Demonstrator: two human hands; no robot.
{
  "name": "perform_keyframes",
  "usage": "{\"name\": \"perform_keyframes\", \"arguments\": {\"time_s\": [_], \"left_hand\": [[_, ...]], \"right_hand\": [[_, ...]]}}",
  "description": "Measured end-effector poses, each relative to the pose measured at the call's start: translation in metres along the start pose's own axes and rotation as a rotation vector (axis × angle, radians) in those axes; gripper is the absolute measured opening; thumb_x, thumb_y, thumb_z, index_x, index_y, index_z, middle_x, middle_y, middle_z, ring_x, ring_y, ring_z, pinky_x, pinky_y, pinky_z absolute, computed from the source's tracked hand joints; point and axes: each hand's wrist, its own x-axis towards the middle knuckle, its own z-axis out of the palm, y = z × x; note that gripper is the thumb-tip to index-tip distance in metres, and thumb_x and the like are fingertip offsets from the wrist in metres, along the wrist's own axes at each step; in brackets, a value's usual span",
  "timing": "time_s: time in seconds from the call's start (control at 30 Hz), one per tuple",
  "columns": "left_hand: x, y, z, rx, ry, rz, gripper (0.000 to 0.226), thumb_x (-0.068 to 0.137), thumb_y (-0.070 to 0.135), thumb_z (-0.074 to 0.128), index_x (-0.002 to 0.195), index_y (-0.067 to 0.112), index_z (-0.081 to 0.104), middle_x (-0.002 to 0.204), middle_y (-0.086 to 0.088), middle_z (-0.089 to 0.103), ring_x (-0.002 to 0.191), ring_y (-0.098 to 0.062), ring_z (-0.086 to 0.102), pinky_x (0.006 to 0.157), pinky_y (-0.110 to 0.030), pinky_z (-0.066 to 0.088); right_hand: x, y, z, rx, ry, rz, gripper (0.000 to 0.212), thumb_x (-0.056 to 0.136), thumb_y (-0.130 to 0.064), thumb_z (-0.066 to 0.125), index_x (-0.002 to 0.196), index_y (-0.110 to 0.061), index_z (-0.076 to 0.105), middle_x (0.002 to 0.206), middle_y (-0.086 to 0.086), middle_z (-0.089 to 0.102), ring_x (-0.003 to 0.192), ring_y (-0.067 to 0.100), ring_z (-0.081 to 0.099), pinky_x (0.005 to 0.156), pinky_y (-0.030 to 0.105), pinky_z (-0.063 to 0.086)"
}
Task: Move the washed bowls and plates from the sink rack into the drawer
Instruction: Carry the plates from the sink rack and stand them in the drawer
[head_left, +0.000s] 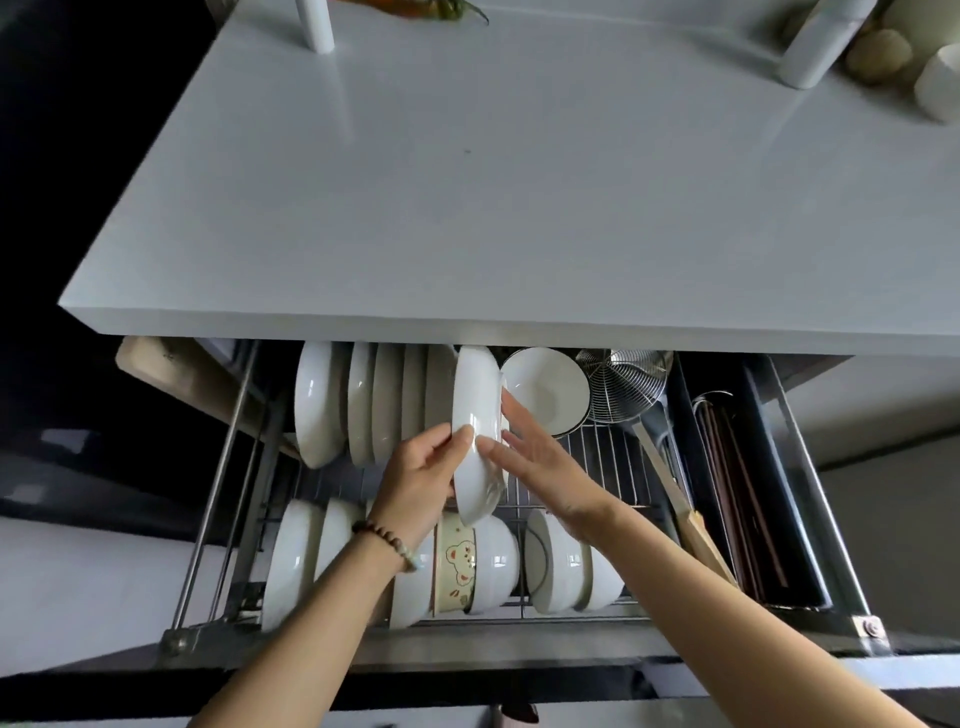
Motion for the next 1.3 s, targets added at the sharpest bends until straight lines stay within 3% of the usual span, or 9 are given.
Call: {"name": "perform_keyframes", "arguments": {"time_s": [0.27,0.47,0.57,0.73,0.83,0.93,1.03,1.13,1.3], "left_hand": [[0.030,-0.014,-0.014,0.048,0.040,0.053,0.053,0.077,0.053,0.058,0.091,0.002,0.058,0.087,-0.009,0.055,0.081,-0.023,0.051,0.075,-0.047,0.046],[0.052,-0.025,-0.019,0.111,0.035,0.108,0.049,0.086,0.048,0.054,0.093,-0.001,0.057,0.085,-0.029,0.059,0.080,-0.022,0.051,0.074,-0.043,0.046],[0.062,-0.025,-0.021,0.119,0.006,0.110,0.067,0.071,0.061,0.053,0.091,-0.003,0.055,0.079,-0.012,0.054,0.077,-0.021,0.048,0.072,-0.039,0.041],[0.079,-0.033,-0.026,0.181,0.026,0.095,0.059,0.077,0.058,0.051,0.092,0.001,0.055,0.078,-0.014,0.055,0.076,-0.023,0.050,0.064,-0.044,0.046],[0.085,-0.032,-0.027,0.221,0.023,0.068,0.061,0.073,0.063,0.048,0.090,0.005,0.056,0.079,-0.011,0.055,0.077,-0.020,0.051,0.084,-0.058,0.047],[0.091,-0.032,-0.023,0.226,-0.006,0.064,0.049,0.087,0.049,0.048,0.092,0.001,0.055,0.082,-0.007,0.052,0.078,-0.020,0.047,0.081,-0.052,0.049],[0.098,-0.034,-0.021,0.212,-0.040,0.069,0.035,0.097,0.026,0.044,0.097,-0.008,0.052,0.085,-0.008,0.050,0.079,-0.020,0.044,0.075,-0.038,0.039],[0.102,-0.035,-0.022,0.253,-0.095,0.058,0.031,0.098,0.019,0.041,0.103,-0.011,0.050,0.091,-0.010,0.051,0.084,-0.021,0.045,0.077,-0.041,0.038],[0.099,-0.029,-0.023,0.367,-0.142,0.113,0.022,0.095,0.006,0.044,0.113,-0.006,0.051,0.097,-0.020,0.058,0.083,-0.024,0.049,0.079,-0.042,0.045]], "right_hand": [[0.042,0.019,0.006,-0.038,-0.032,-0.031,0.082,0.081,-0.061,0.069,0.149,-0.046,0.027,0.154,-0.008,0.040,0.145,0.022,0.033,0.117,0.055,0.029],[0.061,0.024,0.003,-0.042,-0.057,-0.046,0.085,0.079,-0.063,0.070,0.149,-0.049,0.024,0.157,-0.016,0.032,0.146,0.020,0.031,0.118,0.053,0.026],[0.068,0.022,0.001,-0.053,-0.072,-0.053,0.080,0.083,-0.058,0.068,0.150,-0.047,0.025,0.153,-0.017,0.039,0.144,0.019,0.035,0.118,0.054,0.026],[0.078,0.016,0.001,-0.058,-0.111,-0.089,0.055,0.099,-0.030,0.055,0.146,-0.046,0.031,0.137,-0.025,0.055,0.131,0.005,0.050,0.114,0.042,0.036],[0.085,0.018,0.000,-0.063,-0.122,-0.098,0.057,0.101,-0.027,0.052,0.150,-0.042,0.027,0.139,-0.022,0.054,0.129,0.004,0.052,0.110,0.035,0.040],[0.090,0.019,-0.002,-0.033,-0.127,-0.095,0.055,0.101,-0.025,0.050,0.150,-0.039,0.029,0.138,-0.019,0.056,0.125,0.003,0.056,0.103,0.027,0.044],[0.096,0.023,-0.005,-0.027,-0.122,-0.079,0.057,0.099,-0.035,0.053,0.150,-0.042,0.027,0.143,-0.017,0.052,0.131,0.008,0.051,0.114,0.042,0.036],[0.100,0.029,-0.009,-0.020,-0.148,-0.051,0.059,0.095,-0.041,0.052,0.149,-0.045,0.027,0.145,-0.016,0.049,0.135,0.013,0.047,0.117,0.052,0.029],[0.103,0.030,-0.012,-0.005,-0.162,-0.046,0.060,0.094,-0.041,0.053,0.149,-0.045,0.029,0.143,-0.014,0.052,0.134,0.013,0.049,0.117,0.046,0.032]]}}
